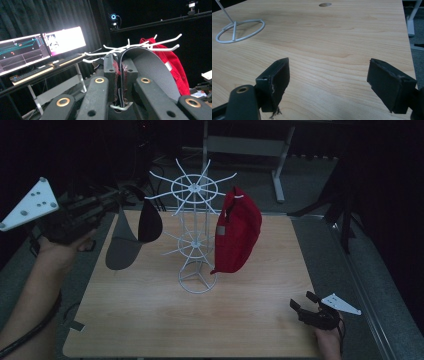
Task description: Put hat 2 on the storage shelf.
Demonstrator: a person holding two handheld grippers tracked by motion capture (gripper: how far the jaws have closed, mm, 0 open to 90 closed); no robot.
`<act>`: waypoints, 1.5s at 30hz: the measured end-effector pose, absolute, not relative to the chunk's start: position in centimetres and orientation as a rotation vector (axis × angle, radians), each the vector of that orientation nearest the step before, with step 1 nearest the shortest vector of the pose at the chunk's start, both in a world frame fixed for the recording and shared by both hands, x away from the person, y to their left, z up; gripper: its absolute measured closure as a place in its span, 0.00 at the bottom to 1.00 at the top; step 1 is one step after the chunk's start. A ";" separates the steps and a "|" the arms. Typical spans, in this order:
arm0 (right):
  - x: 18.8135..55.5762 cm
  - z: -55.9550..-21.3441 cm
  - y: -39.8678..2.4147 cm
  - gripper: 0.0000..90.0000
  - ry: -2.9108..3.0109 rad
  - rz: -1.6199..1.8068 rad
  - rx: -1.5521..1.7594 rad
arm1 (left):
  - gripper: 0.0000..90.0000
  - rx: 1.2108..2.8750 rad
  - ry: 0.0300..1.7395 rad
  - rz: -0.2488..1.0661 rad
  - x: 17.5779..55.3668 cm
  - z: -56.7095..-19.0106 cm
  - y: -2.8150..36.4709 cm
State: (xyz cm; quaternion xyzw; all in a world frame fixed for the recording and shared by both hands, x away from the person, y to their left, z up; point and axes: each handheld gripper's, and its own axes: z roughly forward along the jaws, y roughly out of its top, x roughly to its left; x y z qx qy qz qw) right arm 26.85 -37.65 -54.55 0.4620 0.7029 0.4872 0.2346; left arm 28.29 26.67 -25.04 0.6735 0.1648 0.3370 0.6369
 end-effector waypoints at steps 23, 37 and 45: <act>26.9 -54.5 -37.8 0.20 1.927 1.334 1.278 | 0.96 1.578 0.314 0.700 28.3 -25.8 23.3; 26.9 -54.7 -37.8 0.20 1.928 1.326 1.280 | 0.95 1.637 0.330 0.662 28.6 -27.7 23.0; 26.9 -54.6 -37.8 0.20 1.923 1.333 1.283 | 0.95 1.624 0.341 0.653 28.6 -28.3 22.9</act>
